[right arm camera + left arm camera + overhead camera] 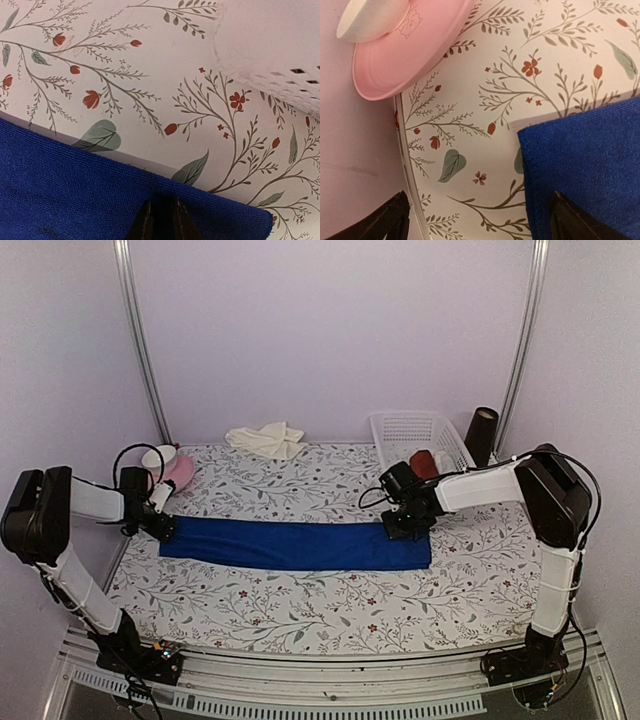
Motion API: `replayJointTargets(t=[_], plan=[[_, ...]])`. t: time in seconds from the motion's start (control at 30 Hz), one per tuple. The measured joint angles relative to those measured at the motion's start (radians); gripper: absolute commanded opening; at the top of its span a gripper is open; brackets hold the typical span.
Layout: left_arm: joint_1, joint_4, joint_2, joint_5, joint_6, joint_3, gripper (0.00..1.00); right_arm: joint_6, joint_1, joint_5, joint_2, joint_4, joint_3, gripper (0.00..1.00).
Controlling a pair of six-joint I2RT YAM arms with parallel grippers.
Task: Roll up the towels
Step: Smooth out the towel at the center of the board, then pick up the towel from the center of the board.
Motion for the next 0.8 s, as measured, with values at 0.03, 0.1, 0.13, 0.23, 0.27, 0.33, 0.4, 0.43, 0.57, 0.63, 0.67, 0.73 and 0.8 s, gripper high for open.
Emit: replayJointTargets(t=[0.03,0.1,0.13,0.23,0.27,0.33,0.4,0.43,0.57,0.63,0.67,0.73,0.8], plan=[[-0.002,0.010,0.000,-0.009,-0.002,-0.001,0.97,-0.003,-0.002,0.006,0.002,-0.008,0.005,0.13],[-0.004,0.032,0.002,-0.026,-0.008,-0.008,0.97,-0.011,-0.003,0.020,0.002,-0.025,0.011,0.13],[-0.005,0.038,0.002,-0.031,-0.010,-0.011,0.97,-0.013,-0.003,0.024,0.002,-0.031,0.013,0.13],[-0.008,0.050,0.003,-0.048,-0.013,-0.014,0.97,-0.018,-0.004,0.028,0.002,-0.043,0.014,0.13],[-0.009,0.051,0.003,-0.051,-0.013,-0.015,0.97,-0.018,-0.004,0.028,-0.002,-0.045,0.013,0.14],[-0.009,0.050,-0.003,-0.055,-0.014,-0.018,0.97,-0.014,-0.004,0.035,-0.025,-0.053,-0.002,0.25],[-0.009,0.035,-0.022,-0.056,-0.016,-0.022,0.97,-0.002,-0.002,0.049,-0.088,-0.071,-0.046,0.39],[-0.009,0.024,-0.037,-0.055,-0.018,-0.023,0.97,0.011,0.001,0.055,-0.120,-0.082,-0.063,0.47],[-0.009,-0.014,-0.117,-0.040,-0.028,-0.024,0.97,0.041,0.024,0.075,-0.271,-0.086,-0.130,0.99],[-0.009,-0.030,-0.163,-0.027,-0.032,-0.024,0.97,0.058,0.031,0.078,-0.328,-0.077,-0.171,0.99],[-0.009,-0.038,-0.183,-0.021,-0.033,-0.024,0.97,0.068,0.034,0.079,-0.349,-0.074,-0.196,0.99],[-0.009,-0.048,-0.222,-0.008,-0.033,-0.027,0.97,0.100,0.038,0.086,-0.378,-0.070,-0.248,0.99],[-0.009,-0.053,-0.259,0.004,-0.032,-0.036,0.97,0.137,0.038,0.098,-0.407,-0.068,-0.304,0.99]])
